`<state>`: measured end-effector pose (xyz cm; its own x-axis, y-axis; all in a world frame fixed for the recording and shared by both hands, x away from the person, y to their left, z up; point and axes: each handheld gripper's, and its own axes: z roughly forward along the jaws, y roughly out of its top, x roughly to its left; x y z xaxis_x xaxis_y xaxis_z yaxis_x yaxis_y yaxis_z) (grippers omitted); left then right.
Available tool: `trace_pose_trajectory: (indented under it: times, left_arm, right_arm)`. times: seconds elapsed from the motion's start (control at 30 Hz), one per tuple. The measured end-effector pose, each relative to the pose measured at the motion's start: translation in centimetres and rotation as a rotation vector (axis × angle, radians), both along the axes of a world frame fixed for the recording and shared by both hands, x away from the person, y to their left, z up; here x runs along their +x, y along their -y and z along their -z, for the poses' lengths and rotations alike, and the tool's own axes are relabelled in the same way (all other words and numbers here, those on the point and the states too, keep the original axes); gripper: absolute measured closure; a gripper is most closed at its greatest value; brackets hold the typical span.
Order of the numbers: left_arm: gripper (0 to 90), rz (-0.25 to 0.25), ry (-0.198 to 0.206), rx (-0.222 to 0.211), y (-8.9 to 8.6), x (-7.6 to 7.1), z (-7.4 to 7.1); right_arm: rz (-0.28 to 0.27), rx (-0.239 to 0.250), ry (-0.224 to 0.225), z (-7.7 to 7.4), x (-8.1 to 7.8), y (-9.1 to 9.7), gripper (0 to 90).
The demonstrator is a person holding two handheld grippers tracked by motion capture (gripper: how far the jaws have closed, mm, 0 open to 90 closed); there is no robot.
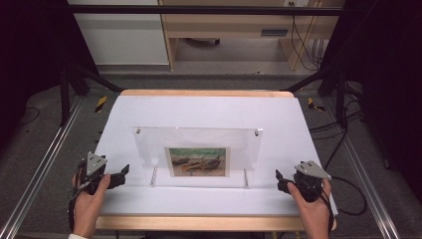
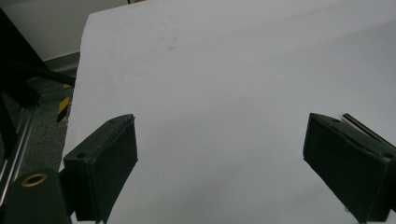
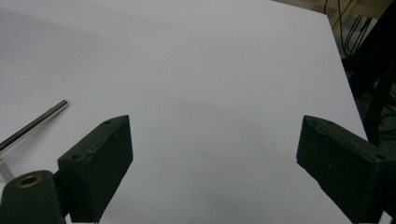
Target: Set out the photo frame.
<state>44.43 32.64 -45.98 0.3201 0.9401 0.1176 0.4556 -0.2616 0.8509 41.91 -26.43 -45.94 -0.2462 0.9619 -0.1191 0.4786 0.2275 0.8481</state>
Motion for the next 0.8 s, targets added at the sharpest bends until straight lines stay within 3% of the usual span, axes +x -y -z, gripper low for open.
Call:
trace_pose_trajectory:
  times: [0.33,0.57,0.6,0.7,0.8]
  left_arm:
    - [9.3,-0.012,0.005,0.022,-0.1,2.1,0.6]
    - [7.7,-0.002,-0.041,-0.028,-0.4,2.9,0.7]
    - [7.4,0.001,-0.049,-0.038,-0.4,2.9,0.6]
    - [7.3,0.009,-0.066,-0.090,-0.7,2.7,0.5]
    - [7.1,0.018,-0.082,-0.137,-0.9,2.6,0.5]
  right_arm:
    - [0.040,-0.030,-0.047,0.6,2.6,0.2,11.6]
    - [0.088,-0.035,-0.154,0.6,4.6,0.3,12.5]
    - [0.099,-0.013,-0.176,0.6,4.7,0.1,12.5]
    - [0.101,-0.020,-0.213,0.7,4.5,0.0,12.4]
    - [0.100,0.012,-0.217,0.6,4.2,-0.2,12.1]
